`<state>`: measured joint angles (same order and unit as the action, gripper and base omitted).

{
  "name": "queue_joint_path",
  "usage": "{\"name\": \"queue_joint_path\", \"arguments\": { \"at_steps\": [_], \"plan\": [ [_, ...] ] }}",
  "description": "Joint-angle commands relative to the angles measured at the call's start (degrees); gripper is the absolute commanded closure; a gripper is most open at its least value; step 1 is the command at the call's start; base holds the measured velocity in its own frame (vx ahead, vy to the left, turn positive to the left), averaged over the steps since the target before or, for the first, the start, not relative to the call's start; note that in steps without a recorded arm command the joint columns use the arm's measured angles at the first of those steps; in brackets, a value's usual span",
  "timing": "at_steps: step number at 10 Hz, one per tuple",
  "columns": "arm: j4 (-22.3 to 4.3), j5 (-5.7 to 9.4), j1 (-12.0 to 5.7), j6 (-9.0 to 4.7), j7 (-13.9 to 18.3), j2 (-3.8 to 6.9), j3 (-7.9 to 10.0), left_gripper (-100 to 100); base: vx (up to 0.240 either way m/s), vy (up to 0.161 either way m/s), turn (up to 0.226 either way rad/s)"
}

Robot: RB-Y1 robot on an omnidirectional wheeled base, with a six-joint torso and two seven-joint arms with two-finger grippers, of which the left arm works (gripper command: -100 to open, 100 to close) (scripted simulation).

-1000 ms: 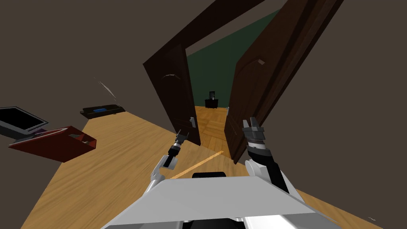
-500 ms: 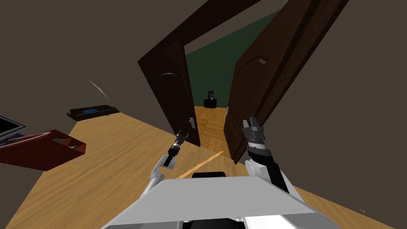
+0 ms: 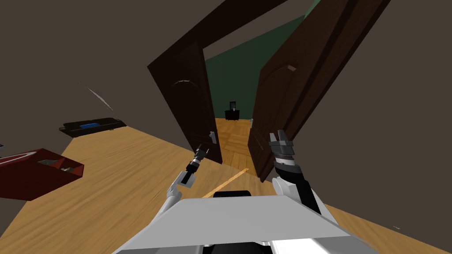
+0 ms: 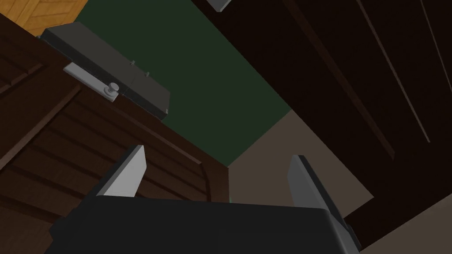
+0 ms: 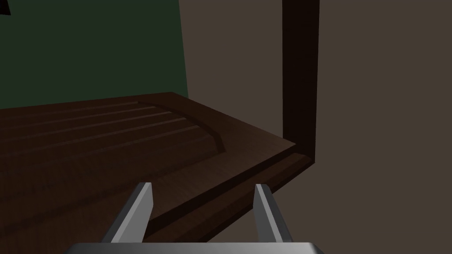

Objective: Push the door open

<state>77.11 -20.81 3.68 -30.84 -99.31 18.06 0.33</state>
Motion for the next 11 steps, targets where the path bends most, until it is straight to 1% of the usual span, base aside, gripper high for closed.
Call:
{"name": "queue_joint_path", "arguments": {
  "at_steps": [1, 2, 3, 4, 5, 6, 8, 9, 11],
  "plan": [
    [-1.38, -0.65, -0.55, -0.35, -2.80, 0.39, 0.10, -100, 0.030, 0.042, -0.048],
    [-2.49, -1.21, -1.03, -0.57, -4.29, 0.75, 0.17, -100, 0.055, 0.062, -0.093],
    [-2.49, -1.21, -1.03, -0.57, -5.08, 0.75, 0.17, -100, 0.041, 0.050, -0.049],
    [-3.52, -1.73, -1.46, -0.78, -7.19, 1.09, 0.24, -100, 0.039, 0.045, -0.054],
    [-4.48, -2.21, -1.87, -0.97, -8.66, 1.40, 0.30, -100, 0.067, 0.057, -0.082],
    [-4.48, -2.21, -1.87, -0.97, -9.45, 1.40, 0.30, -100, 0.048, 0.043, -0.035],
    [-6.39, -3.18, -2.67, -1.36, -12.95, 2.02, 0.42, -100, 0.053, 0.047, -0.071],
    [-6.39, -3.18, -2.67, -1.36, -13.78, 2.02, 0.42, -100, 0.044, 0.045, -0.027],
    [-8.08, -4.04, -3.39, -1.70, -17.35, 2.57, 0.53, -100, 0.040, 0.052, -0.052]
  ]
}}
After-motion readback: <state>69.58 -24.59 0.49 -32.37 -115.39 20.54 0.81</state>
